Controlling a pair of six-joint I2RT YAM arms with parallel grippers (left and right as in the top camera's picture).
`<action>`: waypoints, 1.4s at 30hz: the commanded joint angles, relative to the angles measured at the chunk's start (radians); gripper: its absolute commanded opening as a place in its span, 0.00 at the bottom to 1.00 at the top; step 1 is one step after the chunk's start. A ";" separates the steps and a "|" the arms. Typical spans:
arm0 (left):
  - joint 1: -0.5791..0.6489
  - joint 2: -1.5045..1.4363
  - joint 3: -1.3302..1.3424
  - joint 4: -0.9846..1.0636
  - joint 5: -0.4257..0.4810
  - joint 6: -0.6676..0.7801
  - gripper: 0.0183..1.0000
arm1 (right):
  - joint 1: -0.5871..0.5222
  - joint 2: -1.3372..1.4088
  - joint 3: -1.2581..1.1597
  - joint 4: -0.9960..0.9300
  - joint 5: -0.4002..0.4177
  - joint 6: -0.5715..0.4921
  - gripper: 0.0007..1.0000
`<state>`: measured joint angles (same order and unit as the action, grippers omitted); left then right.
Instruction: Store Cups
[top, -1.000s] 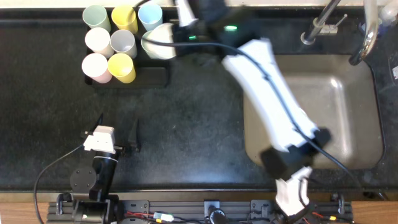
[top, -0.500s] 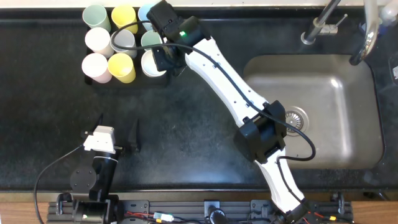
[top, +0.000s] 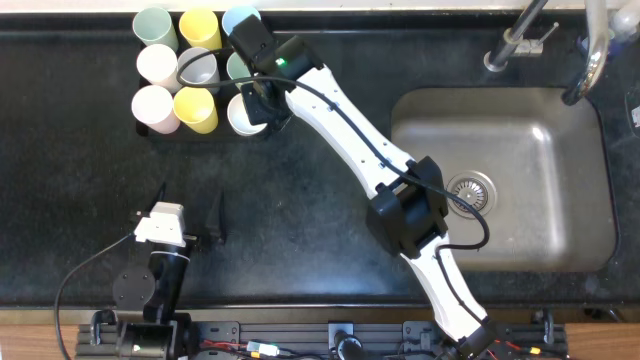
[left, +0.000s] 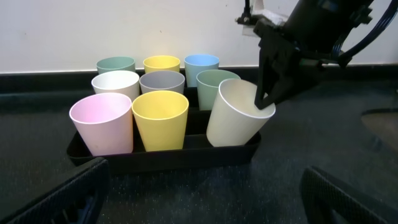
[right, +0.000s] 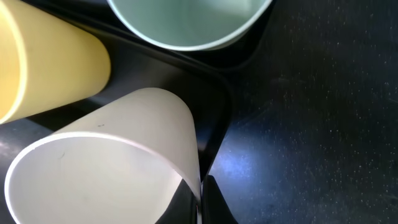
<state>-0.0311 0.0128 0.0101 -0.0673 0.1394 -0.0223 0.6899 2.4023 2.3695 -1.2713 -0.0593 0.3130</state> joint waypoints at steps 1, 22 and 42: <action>-0.003 -0.010 -0.002 0.000 0.014 0.016 1.00 | 0.012 0.002 0.028 0.004 0.010 0.005 0.04; -0.003 -0.010 -0.002 0.000 0.014 0.015 1.00 | 0.006 -0.035 0.028 0.056 0.026 0.000 0.58; -0.003 -0.010 -0.002 0.000 0.014 0.016 1.00 | -0.518 -1.091 -0.851 0.350 -0.008 -0.296 1.00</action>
<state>-0.0311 0.0128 0.0097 -0.0673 0.1394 -0.0223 0.2295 1.4738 1.7130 -0.9829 -0.0383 0.0505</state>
